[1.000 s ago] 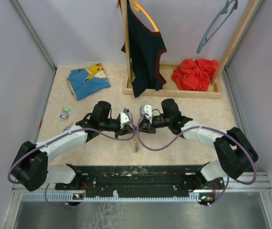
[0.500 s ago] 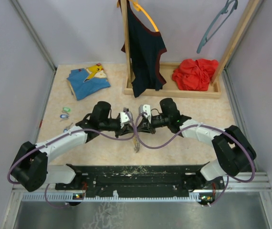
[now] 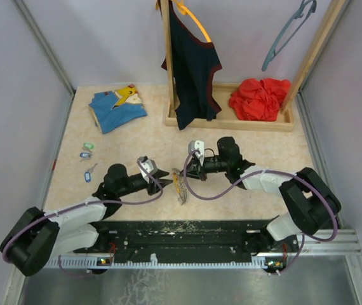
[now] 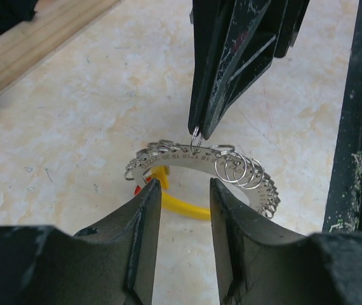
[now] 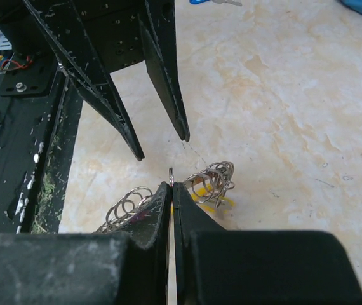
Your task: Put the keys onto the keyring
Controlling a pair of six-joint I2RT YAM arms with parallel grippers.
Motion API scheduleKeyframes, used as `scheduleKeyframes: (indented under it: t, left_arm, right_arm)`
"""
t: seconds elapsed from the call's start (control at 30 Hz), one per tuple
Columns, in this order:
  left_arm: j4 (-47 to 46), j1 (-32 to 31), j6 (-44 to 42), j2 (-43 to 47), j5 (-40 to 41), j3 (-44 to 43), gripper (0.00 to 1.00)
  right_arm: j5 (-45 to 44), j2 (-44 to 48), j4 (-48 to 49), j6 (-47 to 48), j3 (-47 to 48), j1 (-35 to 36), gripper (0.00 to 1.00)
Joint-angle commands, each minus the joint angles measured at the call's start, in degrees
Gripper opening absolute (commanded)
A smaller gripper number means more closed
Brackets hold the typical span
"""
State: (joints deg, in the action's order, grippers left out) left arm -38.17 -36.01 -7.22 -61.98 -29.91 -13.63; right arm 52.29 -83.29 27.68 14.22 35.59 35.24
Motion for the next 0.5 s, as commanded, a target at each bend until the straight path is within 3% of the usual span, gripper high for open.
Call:
scheduleKeyframes:
  t: [0.0, 0.47]
  left_arm:
    - [-18.5, 0.6, 7.5, -1.6, 0.0, 3.0, 0.43]
    - [-36.9, 1.0, 10.7, -11.7, -2.2, 6.8, 0.40]
  right_arm:
    - [1.4, 1.6, 9.9, -3.7, -0.9, 0.4, 0.00]
    - [2.0, -0.6, 20.2, -8.7, -3.6, 2.3, 0.00]
